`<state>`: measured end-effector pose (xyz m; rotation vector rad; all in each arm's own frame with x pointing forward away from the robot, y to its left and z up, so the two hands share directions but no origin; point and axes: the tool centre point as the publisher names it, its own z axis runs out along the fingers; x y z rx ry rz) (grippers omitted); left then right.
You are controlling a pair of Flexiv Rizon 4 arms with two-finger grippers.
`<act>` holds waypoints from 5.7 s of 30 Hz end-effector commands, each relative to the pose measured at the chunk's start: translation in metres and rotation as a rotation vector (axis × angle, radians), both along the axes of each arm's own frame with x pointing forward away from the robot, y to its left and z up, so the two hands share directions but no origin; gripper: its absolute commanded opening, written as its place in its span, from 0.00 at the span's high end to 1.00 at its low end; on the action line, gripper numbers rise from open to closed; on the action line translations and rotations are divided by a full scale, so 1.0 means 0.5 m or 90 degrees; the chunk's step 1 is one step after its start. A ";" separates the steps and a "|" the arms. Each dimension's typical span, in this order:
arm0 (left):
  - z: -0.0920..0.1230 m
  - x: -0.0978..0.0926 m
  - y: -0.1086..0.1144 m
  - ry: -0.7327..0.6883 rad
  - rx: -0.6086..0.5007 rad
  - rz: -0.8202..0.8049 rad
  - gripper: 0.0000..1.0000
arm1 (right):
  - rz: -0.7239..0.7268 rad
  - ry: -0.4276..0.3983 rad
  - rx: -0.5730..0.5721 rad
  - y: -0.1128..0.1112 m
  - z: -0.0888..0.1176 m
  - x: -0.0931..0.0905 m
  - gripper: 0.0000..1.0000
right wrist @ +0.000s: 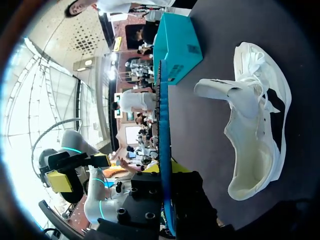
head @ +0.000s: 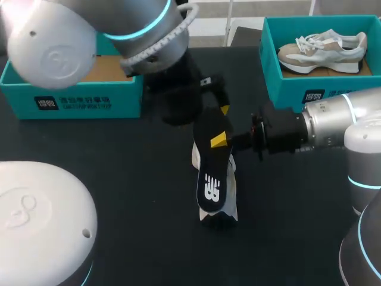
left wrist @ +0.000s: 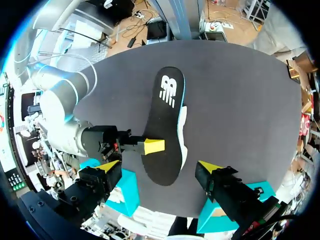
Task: Take the shoe out of the shoebox, open the shoe tongue, remove and reinsert the insole, then place the shoe into the shoebox
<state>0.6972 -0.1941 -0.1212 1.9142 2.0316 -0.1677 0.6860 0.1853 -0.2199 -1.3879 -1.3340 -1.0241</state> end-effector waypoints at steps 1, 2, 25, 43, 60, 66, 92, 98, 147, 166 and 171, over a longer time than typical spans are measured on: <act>-0.025 0.031 -0.049 0.037 0.165 0.019 0.00 | 0.003 0.001 -0.003 0.006 0.001 0.004 1.00; -0.028 0.032 -0.053 0.034 0.172 0.021 0.00 | 0.003 0.000 -0.003 0.006 0.001 0.005 1.00; -0.051 0.044 -0.050 0.049 0.179 0.038 0.00 | 0.002 0.003 -0.004 0.003 0.000 0.011 1.00; -0.056 0.039 0.018 0.096 -0.069 0.014 0.00 | -0.004 0.005 -0.009 -0.003 0.000 0.008 1.00; -0.075 0.013 0.145 0.062 -0.625 -0.037 0.00 | -0.014 0.009 -0.018 -0.021 0.010 0.004 1.00; -0.091 0.006 0.154 0.058 -0.744 -0.066 0.00 | -0.018 0.012 -0.017 -0.021 0.009 0.001 1.00; -0.112 0.010 0.127 0.051 -0.627 -0.080 0.00 | -0.035 0.006 0.065 -0.002 0.026 -0.005 1.00; -0.128 0.031 0.100 0.057 -0.628 -0.054 0.00 | -0.033 -0.001 0.075 0.021 0.035 -0.010 1.00; -0.178 0.028 -0.026 0.085 -0.725 -0.036 0.92 | -0.050 0.005 0.101 0.082 0.032 -0.033 1.00; -0.180 0.020 -0.026 0.092 -0.735 -0.035 1.00 | -0.054 0.004 0.100 0.084 0.031 -0.031 1.00; -0.181 0.020 -0.017 0.105 -0.734 -0.024 1.00 | -0.061 -0.037 0.084 0.066 0.033 -0.043 0.00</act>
